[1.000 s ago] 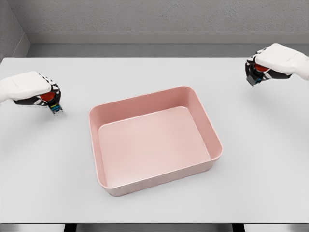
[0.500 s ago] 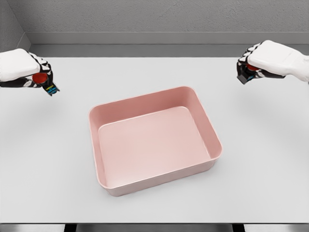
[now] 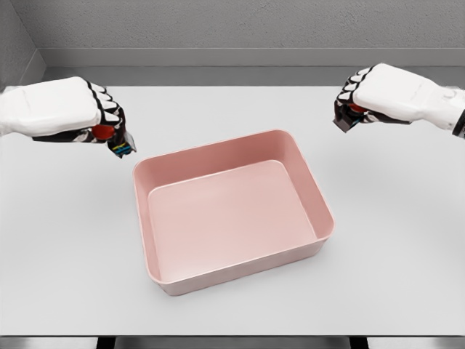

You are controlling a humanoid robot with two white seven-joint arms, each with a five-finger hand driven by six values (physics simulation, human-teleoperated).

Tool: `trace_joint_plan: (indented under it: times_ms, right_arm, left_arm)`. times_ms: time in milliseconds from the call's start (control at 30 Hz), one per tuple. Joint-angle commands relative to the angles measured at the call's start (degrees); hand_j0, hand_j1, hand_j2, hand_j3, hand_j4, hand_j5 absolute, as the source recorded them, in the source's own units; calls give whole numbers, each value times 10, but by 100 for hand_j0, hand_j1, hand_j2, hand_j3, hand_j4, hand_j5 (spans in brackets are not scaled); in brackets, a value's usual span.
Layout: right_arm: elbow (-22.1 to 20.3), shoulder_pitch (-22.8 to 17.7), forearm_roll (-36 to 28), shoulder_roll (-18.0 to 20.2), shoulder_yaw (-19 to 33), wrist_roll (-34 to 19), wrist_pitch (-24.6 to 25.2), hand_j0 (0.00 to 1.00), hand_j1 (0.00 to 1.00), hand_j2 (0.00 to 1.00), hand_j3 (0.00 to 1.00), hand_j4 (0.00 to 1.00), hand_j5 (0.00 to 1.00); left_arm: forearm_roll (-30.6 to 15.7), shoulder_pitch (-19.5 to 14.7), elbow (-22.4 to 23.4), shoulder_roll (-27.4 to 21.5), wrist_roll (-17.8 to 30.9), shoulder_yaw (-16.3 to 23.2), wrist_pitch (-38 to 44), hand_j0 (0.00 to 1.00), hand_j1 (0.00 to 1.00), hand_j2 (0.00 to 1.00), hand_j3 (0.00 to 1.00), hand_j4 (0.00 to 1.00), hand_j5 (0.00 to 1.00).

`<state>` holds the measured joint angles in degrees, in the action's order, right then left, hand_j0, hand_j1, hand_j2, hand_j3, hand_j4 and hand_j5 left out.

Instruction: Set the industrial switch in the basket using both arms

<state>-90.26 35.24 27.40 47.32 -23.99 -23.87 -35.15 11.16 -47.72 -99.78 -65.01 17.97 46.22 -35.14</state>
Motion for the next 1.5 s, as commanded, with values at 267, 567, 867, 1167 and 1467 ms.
trace_joint_plan:
  times_ms: [267,567,867,1167,1467]
  right_arm:
    - [-51,-11,-7,-16,-5,1,1,38,38,38,38,38,38]
    - [-74,-18,-14,-42,-7,1,1,38,38,38,38,38,38]
    - [-95,-25,-23,-42,-11,2,1,38,38,38,38,38,38]
    - [-96,-29,-23,-53,-11,2,1,38,38,38,38,38,38]
    - [-98,-33,-23,-72,-24,2,1,38,38,38,38,38,38]
  left_arm:
    - [-3,-13,-12,66,3,68,1,38,38,38,38,38,38]
    - [-1,-17,-12,99,12,109,1,40,40,40,40,40,40]
    - [-1,-21,-12,114,13,113,1,57,57,57,57,57,57]
    - [-3,-22,-12,114,11,114,1,99,99,99,99,99,99]
    - [-151,-16,66,-85,-11,112,1,100,100,100,100,100,100]
